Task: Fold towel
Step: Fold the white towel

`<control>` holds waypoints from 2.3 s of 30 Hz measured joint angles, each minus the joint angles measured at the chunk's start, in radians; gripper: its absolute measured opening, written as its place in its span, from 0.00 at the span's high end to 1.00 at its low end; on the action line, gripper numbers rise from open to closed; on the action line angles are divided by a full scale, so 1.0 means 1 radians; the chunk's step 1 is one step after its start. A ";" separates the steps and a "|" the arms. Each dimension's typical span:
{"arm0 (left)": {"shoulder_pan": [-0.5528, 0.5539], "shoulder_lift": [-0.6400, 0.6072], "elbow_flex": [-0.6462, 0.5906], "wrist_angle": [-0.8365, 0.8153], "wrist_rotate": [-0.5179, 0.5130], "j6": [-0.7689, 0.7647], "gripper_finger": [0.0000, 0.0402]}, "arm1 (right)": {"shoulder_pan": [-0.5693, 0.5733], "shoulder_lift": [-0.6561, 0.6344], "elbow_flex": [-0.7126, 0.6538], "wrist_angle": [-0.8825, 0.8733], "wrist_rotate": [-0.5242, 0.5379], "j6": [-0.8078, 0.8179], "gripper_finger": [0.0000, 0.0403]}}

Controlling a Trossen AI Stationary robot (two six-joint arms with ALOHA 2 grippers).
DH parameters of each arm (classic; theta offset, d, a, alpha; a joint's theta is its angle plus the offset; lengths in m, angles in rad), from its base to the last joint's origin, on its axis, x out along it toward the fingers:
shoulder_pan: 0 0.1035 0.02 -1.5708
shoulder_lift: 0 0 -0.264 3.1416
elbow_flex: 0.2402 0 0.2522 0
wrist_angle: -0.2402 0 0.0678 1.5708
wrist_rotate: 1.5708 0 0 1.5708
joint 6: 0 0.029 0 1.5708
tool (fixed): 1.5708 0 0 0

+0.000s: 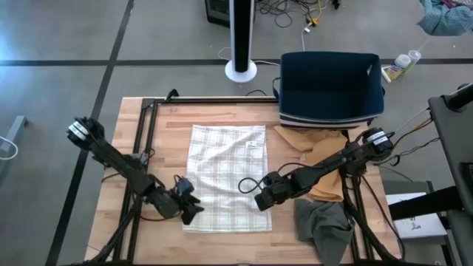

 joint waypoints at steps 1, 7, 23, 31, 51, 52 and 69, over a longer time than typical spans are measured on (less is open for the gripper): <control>-0.001 0.026 0.000 0.017 0.023 -0.011 0.48 | 0.000 -0.004 0.000 0.000 -0.003 0.001 0.56; -0.048 0.109 0.000 0.001 0.179 -0.023 0.50 | 0.003 -0.018 0.000 0.031 0.013 0.058 0.56; -0.074 0.048 -0.003 -0.090 0.196 -0.018 0.49 | 0.100 0.085 0.001 0.310 0.078 0.241 0.56; -0.074 0.048 -0.003 -0.082 0.193 -0.018 0.49 | 0.104 0.143 0.010 0.389 0.082 0.262 0.56; -0.074 0.046 -0.003 -0.081 0.190 -0.022 0.49 | 0.160 0.161 0.036 0.405 0.036 0.184 0.68; -0.074 0.046 -0.003 -0.081 0.190 -0.022 0.49 | 0.159 0.168 0.036 0.406 0.036 0.177 0.69; -0.075 -0.112 -0.003 -0.109 0.198 0.047 0.49 | 0.160 0.113 0.085 0.341 -0.064 0.132 0.99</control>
